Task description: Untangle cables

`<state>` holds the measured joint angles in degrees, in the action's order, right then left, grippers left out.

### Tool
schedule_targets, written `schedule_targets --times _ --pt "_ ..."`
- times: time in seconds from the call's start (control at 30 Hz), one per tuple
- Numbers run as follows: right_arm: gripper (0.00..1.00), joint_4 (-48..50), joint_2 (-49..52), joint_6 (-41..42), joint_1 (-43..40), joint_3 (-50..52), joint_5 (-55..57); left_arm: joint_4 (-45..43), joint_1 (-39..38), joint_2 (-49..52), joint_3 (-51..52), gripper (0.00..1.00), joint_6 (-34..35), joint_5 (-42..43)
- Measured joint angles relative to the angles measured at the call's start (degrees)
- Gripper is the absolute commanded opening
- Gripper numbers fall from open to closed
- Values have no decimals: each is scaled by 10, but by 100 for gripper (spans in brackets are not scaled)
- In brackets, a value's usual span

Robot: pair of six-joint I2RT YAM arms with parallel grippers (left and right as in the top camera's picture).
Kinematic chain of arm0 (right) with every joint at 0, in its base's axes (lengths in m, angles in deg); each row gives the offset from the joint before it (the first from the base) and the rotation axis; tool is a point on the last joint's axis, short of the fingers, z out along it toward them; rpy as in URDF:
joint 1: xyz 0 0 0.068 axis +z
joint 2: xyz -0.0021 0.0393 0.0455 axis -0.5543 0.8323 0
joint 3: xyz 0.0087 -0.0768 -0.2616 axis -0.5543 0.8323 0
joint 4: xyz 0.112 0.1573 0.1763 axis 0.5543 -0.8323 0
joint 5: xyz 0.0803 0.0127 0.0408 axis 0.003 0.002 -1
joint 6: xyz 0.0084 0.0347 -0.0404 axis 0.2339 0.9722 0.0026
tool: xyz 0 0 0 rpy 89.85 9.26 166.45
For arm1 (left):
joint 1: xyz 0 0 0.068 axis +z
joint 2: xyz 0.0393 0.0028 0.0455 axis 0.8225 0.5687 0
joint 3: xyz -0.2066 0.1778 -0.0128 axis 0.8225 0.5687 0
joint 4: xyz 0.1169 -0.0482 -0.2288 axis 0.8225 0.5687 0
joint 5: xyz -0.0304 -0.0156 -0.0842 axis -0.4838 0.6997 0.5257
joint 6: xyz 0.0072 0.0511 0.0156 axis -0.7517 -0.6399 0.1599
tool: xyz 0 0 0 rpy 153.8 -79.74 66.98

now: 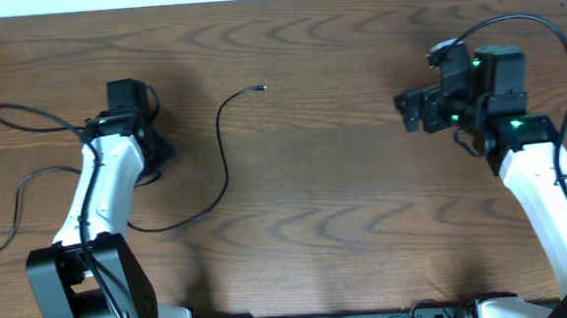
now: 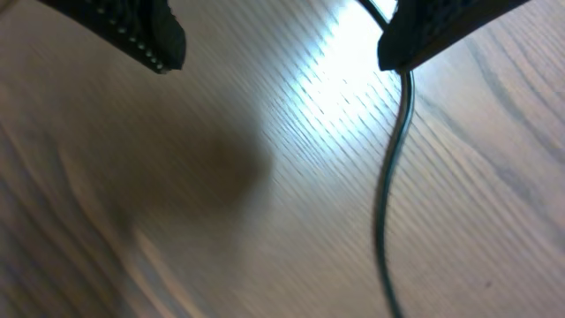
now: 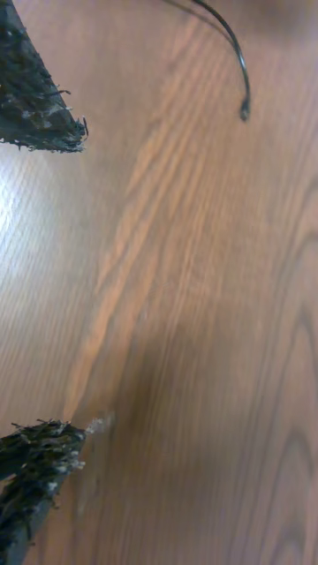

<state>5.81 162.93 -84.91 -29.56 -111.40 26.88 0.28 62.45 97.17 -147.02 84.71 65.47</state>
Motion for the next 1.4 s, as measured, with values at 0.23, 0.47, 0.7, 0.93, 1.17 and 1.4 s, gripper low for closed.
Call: schedule_targets --times 0.23,0.47,0.7,0.93,1.17,1.4 --pt "95 -28 0 0 44 0 3 -7 60 5 39 76 32 2" --pt "94 -47 0 0 48 0 15 -43 113 12 83 77 39 4" --pt "92 -50 0 0 48 0 18 -91 124 28 124 77 28 10" --pt "89 -61 0 0 48 0 20 -116 124 45 128 66 26 29" --pt "86 -61 0 0 48 0 21 -124 124 57 118 8 24 48" --pt "86 -61 0 0 48 0 23 -118 123 60 119 8 13 37"
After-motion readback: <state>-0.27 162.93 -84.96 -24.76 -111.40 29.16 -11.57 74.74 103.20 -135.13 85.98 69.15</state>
